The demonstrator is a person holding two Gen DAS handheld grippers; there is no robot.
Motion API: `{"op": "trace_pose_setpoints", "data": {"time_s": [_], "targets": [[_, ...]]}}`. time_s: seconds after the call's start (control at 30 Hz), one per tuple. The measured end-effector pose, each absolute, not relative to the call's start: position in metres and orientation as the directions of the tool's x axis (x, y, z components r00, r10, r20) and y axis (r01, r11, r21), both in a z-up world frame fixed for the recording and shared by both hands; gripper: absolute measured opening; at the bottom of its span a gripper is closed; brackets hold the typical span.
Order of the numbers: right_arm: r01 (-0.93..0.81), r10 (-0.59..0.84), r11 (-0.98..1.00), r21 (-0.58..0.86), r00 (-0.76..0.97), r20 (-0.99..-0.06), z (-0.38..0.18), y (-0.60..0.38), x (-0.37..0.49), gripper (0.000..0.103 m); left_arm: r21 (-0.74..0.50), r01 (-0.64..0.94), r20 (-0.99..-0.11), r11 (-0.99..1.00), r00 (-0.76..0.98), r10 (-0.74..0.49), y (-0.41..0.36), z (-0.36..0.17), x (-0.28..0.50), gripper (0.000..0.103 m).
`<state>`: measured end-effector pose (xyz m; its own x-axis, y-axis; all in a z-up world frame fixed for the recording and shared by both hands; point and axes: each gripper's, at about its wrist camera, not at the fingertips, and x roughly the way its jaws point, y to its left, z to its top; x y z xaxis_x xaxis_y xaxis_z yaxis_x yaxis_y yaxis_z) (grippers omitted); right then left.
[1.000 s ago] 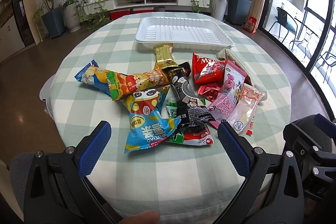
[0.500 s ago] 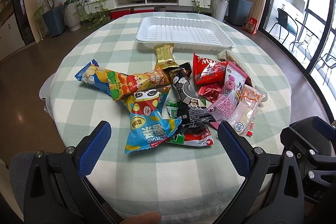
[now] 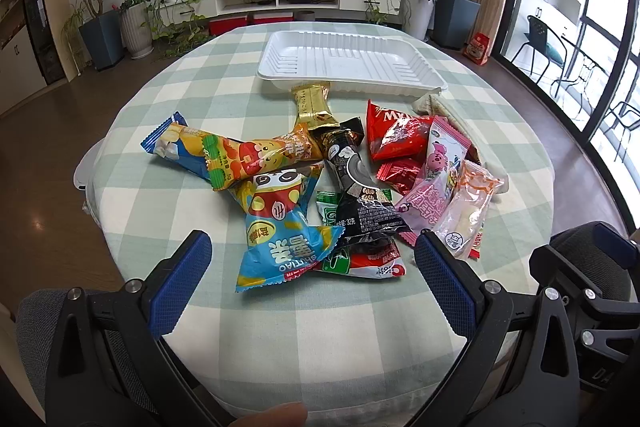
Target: Organize snacks
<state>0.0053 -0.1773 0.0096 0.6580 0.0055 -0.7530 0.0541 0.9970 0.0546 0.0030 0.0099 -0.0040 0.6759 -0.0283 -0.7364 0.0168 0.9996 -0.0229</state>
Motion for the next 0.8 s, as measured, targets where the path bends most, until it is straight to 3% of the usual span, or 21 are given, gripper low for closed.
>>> {"op": "trace_pose_setpoints", "data": {"time_s": [0.8], "targets": [[0.054,0.004,0.997,0.053,0.655,-0.756,0.0074,-0.1747,0.0058,0.103,-0.025,0.017,-0.738,1.000,0.674,-0.030,0.0103,-0.0052,0.0037,0.103]]}}
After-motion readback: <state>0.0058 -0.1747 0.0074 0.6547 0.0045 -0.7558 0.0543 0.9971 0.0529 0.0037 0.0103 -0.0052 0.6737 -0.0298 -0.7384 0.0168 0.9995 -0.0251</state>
